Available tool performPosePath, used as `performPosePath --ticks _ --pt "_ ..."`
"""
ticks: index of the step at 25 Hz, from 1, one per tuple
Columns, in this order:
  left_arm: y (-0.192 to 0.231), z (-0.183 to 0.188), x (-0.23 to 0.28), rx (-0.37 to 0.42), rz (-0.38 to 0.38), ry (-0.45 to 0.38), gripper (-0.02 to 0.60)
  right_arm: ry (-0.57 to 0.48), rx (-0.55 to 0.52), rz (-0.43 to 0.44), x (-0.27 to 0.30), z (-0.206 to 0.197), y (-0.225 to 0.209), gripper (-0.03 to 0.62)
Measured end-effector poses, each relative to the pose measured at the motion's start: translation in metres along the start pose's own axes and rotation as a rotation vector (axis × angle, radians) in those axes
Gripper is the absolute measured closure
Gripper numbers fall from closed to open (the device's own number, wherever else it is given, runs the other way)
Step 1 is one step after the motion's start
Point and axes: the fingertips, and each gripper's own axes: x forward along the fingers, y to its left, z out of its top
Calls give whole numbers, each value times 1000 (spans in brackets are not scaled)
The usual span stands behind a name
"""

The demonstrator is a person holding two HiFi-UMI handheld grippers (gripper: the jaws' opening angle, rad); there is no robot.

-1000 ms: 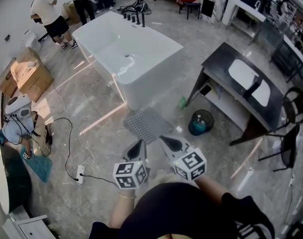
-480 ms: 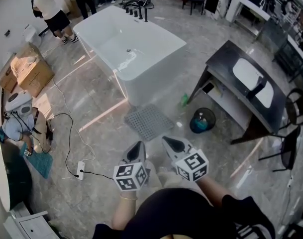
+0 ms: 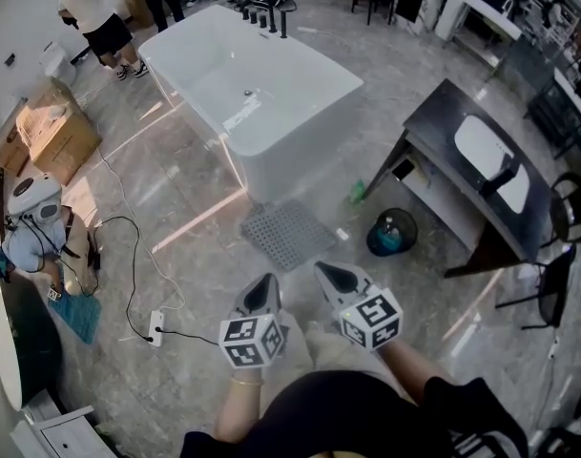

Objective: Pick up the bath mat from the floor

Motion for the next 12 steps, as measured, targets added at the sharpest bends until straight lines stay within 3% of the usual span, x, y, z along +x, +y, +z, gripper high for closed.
performPosePath --ticks 12 --pt "48 1 33 -8 21 29 583 23 10 18 54 -6 -2 583"
